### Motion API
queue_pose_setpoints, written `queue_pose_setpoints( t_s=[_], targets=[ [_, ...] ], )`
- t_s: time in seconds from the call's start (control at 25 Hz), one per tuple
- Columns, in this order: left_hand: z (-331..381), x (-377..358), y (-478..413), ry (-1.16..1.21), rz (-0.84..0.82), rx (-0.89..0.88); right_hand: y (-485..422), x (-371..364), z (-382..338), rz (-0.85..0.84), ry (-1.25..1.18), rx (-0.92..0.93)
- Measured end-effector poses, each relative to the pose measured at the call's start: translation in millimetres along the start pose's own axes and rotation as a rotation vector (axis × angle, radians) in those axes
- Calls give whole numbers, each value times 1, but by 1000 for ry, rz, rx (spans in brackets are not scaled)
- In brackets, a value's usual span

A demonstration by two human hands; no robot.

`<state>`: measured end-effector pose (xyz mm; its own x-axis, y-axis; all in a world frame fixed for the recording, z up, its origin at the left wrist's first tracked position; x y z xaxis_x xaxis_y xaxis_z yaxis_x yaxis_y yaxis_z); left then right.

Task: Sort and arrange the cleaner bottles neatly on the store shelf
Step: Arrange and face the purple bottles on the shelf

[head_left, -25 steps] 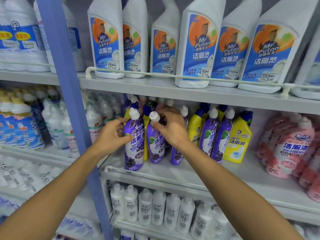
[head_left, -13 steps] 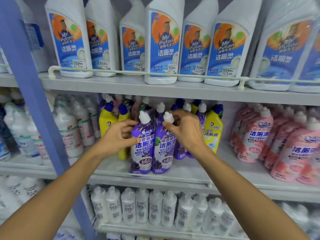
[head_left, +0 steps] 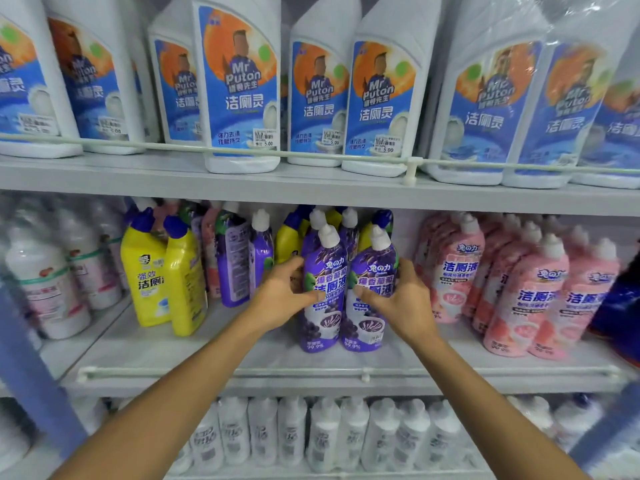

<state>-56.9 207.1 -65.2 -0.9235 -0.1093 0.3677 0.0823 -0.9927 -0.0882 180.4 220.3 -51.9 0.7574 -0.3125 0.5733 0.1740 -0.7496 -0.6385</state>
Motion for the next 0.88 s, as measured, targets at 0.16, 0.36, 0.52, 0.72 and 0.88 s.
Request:
queue_pose_setpoints(
  t_s=[0.16,0.36,0.52,0.72,0.88],
  targets=[
    [-7,-3,-7,-28,35,25,-15,-9,23,-11,-122,-28],
    [-12,0,-19,-47,49,76,-42,-21,61,-52,-73,-86],
    [-12,-6,-24,-29,32,80,-45,-19,63,-45,-78,-47],
    [-14,13,-9,-29,68,64,-29,-7,67,-139,-142,-85],
    [-22,72,20,-50,114,21,-6,14,36,-127,-58,-20]
  ],
)
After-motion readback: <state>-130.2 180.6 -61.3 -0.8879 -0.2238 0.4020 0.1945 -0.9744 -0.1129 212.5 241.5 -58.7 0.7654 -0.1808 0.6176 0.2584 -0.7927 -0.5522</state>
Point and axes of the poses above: each hand's wrist, its own y-axis away from the middle knuckle, its own x-axis out of the back of the hand, z = x × y, the point moved 8 cm from there along -y, towards the middle knuckle, and after that the axes turned 14 degrees about x, right-handed, at the moved point
